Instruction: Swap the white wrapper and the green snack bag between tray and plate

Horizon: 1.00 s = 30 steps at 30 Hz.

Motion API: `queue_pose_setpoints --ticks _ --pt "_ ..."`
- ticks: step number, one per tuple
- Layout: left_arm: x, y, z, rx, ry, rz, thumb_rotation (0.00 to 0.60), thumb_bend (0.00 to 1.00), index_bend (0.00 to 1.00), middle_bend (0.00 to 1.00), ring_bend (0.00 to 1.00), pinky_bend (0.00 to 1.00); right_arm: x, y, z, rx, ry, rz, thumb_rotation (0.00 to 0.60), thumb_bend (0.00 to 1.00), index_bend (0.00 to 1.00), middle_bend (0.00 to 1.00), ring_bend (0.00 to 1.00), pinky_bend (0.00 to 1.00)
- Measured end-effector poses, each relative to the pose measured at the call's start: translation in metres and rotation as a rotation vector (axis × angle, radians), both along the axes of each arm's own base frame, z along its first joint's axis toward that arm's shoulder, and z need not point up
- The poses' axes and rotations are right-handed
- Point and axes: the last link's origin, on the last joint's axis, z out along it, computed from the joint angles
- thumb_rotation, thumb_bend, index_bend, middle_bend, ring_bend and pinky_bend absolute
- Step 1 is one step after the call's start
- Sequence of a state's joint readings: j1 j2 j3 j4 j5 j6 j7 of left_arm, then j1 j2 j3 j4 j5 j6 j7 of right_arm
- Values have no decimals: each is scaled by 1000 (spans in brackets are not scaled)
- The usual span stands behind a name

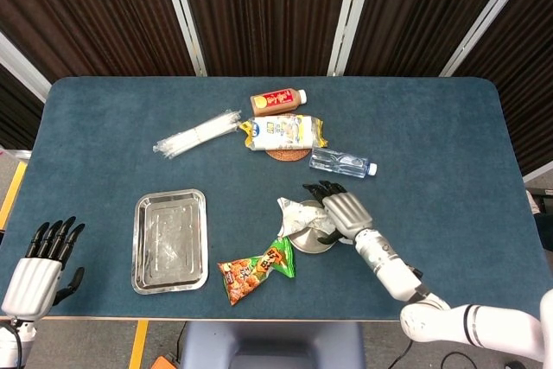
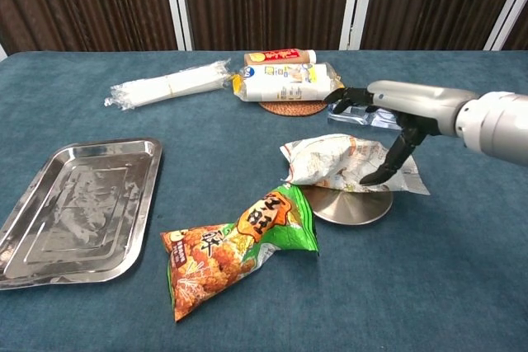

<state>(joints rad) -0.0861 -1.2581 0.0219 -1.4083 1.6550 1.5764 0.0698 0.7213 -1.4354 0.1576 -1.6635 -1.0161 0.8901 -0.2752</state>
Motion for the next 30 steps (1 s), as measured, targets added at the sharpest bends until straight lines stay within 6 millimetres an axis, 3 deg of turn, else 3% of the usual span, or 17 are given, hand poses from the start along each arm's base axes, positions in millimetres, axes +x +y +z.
queue_pose_setpoints --ticks 6,9,13,17,23,30 --pt "7 -5 -3 -39 -51 -38 600 413 0 0 0 29 -15 29 39 -97 -11 63 600 156 0 17 0 13" --pt "15 -9 -9 -98 -121 -80 600 403 0 0 0 36 -37 54 61 -198 -5 89 600 156 0 0 0 0" --pt "31 -15 -22 -220 -214 -158 600 386 0 0 0 39 -76 103 89 -328 22 90 600 156 0 0 0 0" --pt "53 -10 -43 -331 -255 -225 600 372 0 0 0 46 -112 143 105 -354 93 70 600 154 0 0 0 0" --pt "102 5 -94 -549 -369 -289 600 367 0 0 0 47 -132 163 129 -395 74 30 600 154 0 0 0 0" --pt "161 20 -145 -685 -484 -326 600 352 0 0 0 37 -139 166 146 -384 48 -6 600 154 0 0 0 0"
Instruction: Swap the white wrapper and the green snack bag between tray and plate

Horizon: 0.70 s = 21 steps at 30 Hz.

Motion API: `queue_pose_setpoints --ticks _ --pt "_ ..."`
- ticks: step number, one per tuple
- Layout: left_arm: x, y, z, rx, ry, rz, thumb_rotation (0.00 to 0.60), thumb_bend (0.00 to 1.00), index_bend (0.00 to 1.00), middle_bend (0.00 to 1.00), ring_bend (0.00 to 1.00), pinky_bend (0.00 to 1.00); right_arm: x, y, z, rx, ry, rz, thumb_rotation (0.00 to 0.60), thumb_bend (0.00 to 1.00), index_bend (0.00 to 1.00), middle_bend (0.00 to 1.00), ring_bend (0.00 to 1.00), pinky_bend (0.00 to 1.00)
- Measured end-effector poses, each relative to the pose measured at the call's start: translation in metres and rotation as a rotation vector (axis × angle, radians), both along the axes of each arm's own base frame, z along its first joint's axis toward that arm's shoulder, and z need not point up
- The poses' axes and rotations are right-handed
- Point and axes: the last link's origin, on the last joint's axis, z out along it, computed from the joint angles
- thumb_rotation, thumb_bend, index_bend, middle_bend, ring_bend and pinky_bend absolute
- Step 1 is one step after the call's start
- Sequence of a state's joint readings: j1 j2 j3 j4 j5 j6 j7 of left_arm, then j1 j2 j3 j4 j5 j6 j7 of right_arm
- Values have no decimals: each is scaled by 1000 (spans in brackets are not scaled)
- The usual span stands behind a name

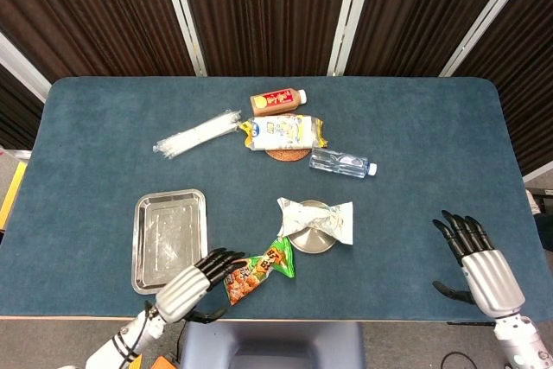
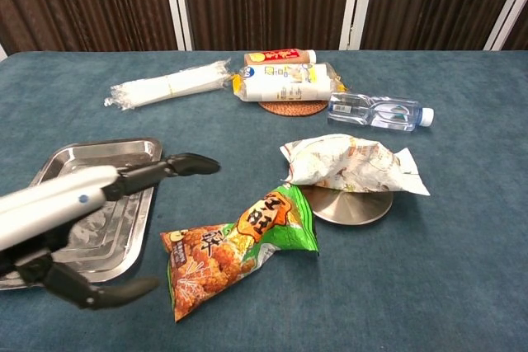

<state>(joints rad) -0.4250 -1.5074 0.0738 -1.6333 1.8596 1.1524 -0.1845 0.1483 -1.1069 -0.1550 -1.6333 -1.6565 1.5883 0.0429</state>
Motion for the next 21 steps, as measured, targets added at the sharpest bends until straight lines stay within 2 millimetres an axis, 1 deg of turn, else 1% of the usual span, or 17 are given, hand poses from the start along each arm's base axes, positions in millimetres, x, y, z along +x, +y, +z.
queue_pose_setpoints --ticks 1,4,7,12,16,21 --pt "8 0 -7 -19 -5 -3 600 352 0 0 0 35 0 0 0 6 -4 -2 600 154 0 0 0 0" --pt "22 2 -20 -30 5 -20 600 349 0 0 0 35 0 0 0 26 -15 -7 600 154 0 0 0 0" --pt "33 6 -34 -30 20 -18 600 349 0 0 0 35 0 0 1 42 -19 -8 600 154 0 0 0 0" --pt "44 16 -58 -44 47 22 600 348 0 0 0 33 0 0 2 50 -26 -11 600 154 0 0 0 0" --pt "47 23 -71 -3 94 6 600 349 0 0 0 33 0 -1 5 55 -39 -14 600 154 0 0 0 0" --pt "43 31 -82 47 152 6 600 349 0 0 0 38 -1 -2 6 58 -43 -15 600 154 0 0 0 0"
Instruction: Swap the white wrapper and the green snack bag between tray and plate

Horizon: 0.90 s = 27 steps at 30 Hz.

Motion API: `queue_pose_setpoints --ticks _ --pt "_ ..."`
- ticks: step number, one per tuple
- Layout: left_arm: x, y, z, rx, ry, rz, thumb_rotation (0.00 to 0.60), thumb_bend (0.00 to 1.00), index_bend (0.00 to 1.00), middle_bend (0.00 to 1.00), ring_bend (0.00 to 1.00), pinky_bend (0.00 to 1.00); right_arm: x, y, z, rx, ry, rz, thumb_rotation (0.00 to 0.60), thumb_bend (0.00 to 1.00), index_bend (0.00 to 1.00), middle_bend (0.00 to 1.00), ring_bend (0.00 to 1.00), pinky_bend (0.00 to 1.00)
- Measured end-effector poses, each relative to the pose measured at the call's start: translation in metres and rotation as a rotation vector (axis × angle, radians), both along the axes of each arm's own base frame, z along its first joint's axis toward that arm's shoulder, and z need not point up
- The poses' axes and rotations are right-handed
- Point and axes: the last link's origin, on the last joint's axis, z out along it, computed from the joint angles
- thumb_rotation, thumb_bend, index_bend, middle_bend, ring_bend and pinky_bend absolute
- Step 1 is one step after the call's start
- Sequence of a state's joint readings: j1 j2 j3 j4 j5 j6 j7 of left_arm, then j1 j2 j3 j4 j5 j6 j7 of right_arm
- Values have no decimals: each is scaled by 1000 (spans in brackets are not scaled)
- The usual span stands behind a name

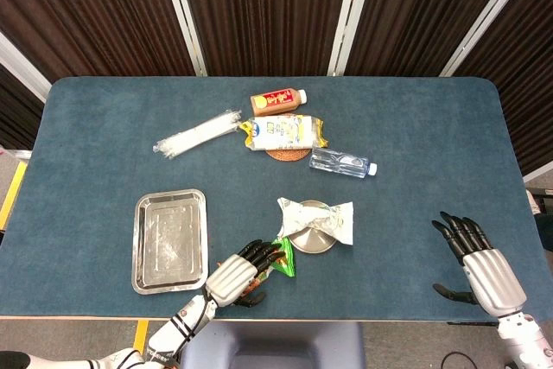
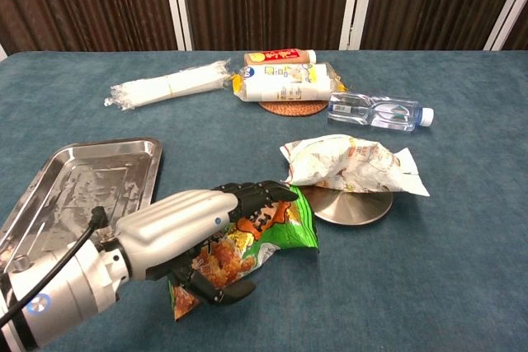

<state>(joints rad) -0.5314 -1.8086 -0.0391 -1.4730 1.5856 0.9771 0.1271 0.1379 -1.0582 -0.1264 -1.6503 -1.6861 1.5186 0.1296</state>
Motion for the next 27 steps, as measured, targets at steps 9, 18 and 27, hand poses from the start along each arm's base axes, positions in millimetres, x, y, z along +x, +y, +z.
queue_pose_setpoints --ticks 9,18,27 --pt "-10 8 -9 69 86 -7 600 375 216 181 192 485 0 0 0 10 3 -6 600 154 0 0 0 0" --pt "-14 14 -4 160 72 -19 600 501 506 495 540 859 0 0 0 15 5 -11 600 154 0 0 0 0" --pt "-10 10 20 206 14 -66 600 510 520 502 551 870 0 1 -1 20 9 -15 600 154 0 0 0 0"
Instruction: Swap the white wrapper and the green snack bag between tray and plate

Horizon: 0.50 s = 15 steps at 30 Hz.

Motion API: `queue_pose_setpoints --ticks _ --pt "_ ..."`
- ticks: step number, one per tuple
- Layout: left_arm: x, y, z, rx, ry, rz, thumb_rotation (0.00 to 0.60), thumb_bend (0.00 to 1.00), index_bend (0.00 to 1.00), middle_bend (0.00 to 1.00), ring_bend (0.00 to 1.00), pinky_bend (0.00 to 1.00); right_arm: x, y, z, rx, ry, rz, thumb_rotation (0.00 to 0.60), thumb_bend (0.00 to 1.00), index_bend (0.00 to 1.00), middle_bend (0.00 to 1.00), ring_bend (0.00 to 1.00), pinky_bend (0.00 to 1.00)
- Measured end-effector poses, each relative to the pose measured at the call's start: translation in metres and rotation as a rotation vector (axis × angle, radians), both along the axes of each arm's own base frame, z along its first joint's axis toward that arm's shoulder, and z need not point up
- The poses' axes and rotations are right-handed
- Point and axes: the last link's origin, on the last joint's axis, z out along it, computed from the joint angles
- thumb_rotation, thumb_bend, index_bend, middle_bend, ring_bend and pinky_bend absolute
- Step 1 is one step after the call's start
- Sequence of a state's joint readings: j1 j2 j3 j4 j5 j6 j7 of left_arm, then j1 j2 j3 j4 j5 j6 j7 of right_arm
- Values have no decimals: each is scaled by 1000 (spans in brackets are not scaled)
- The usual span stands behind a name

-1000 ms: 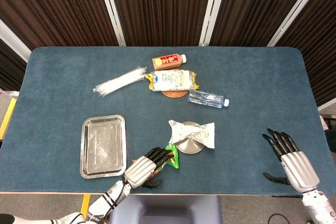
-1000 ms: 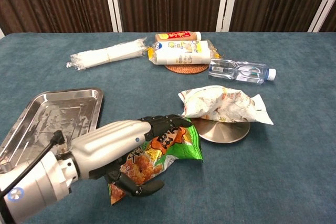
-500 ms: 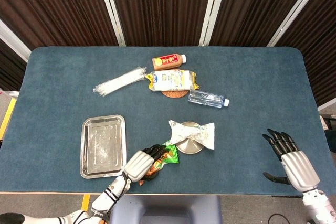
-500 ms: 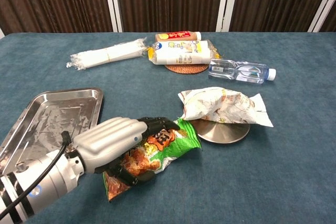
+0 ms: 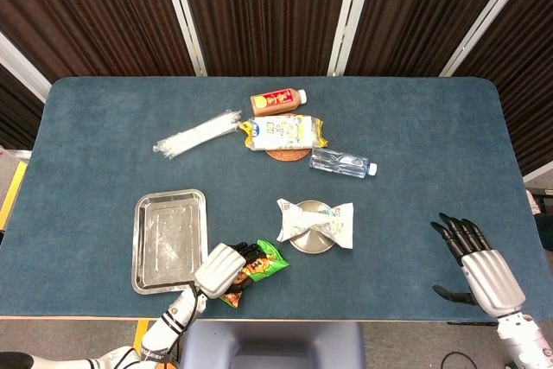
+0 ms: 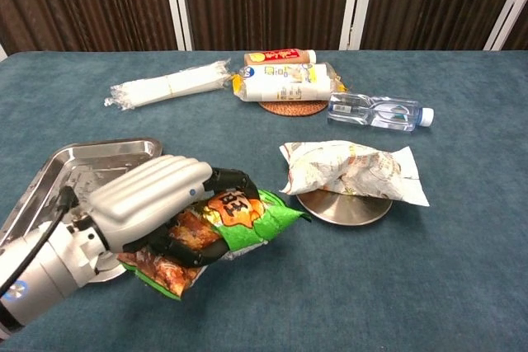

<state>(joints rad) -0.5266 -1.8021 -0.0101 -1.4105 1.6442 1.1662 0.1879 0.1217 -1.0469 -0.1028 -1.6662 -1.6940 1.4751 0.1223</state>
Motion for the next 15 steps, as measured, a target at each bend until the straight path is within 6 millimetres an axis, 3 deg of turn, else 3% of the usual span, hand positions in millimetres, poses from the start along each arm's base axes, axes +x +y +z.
queue_pose_setpoints --ticks 6,10,13,15 --pt "-11 12 40 84 12 -29 600 501 518 493 551 869 1 1 -2 11 2 1 600 154 0 0 0 0" --pt "-36 32 66 161 73 -5 600 484 517 481 542 850 3 4 -3 20 0 6 600 154 0 0 0 0" --pt "-60 44 75 192 121 30 600 468 508 461 520 820 3 5 -2 19 -4 6 600 154 0 0 0 0" --pt "-78 49 80 205 148 57 600 459 480 421 464 743 3 6 -1 15 -4 5 600 154 0 0 0 0"
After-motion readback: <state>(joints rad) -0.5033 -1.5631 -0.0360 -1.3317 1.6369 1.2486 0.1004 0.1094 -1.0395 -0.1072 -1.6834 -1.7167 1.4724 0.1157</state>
